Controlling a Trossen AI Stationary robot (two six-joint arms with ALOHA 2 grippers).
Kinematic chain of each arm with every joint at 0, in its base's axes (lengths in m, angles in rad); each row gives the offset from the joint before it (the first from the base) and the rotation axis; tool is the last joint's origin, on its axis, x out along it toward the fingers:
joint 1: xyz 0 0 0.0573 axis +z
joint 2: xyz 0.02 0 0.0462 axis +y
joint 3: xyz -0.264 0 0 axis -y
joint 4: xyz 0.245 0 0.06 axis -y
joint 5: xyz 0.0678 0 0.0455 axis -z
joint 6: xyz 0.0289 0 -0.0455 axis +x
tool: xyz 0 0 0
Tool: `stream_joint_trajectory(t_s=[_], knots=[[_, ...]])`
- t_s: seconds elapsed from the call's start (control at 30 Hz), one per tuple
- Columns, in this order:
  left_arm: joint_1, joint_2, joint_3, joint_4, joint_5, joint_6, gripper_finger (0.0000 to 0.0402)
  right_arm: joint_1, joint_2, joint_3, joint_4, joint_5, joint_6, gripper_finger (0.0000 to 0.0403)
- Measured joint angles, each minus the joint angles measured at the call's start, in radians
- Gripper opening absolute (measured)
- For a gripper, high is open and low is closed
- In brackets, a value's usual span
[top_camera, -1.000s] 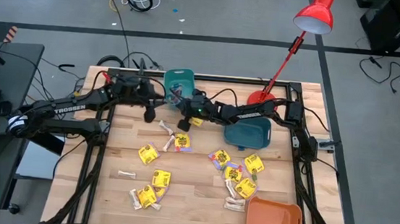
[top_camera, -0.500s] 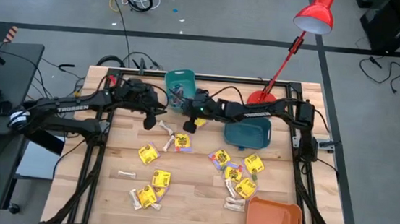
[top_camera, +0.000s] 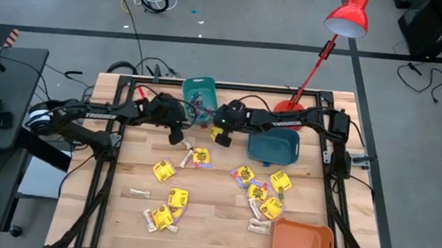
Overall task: Sort candy
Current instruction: Put the red candy into the green bin
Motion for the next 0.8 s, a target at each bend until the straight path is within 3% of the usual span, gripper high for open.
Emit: stream_joint_trajectory(t_s=[0.13, 0.27, 0.43, 0.67, 0.8], knots=[[0.0, 0.001, 0.0, 0.012, -0.133, -0.004, 0.0094, -0.04, 0.004, 0.0, 0.061, 0.029, 0.001, 0.0], [0.001, 0.0, 0.0, 0.011, -0.216, -0.013, 0.0094, -0.069, 0.004, 0.0, 0.119, -0.058, -0.006, 0.0], [0.001, 0.0, 0.0, -0.015, -0.215, -0.026, 0.0094, -0.067, 0.004, 0.0, 0.105, -0.072, -0.005, 0.0], [0.001, -0.001, 0.0, -0.066, -0.169, -0.058, 0.0094, -0.043, 0.002, 0.0, -0.051, -0.019, 0.027, 0.0], [0.001, -0.001, 0.0, -0.115, -0.169, -0.067, 0.0094, -0.009, 0.002, 0.0, -0.098, -0.108, 0.038, 0.0]])
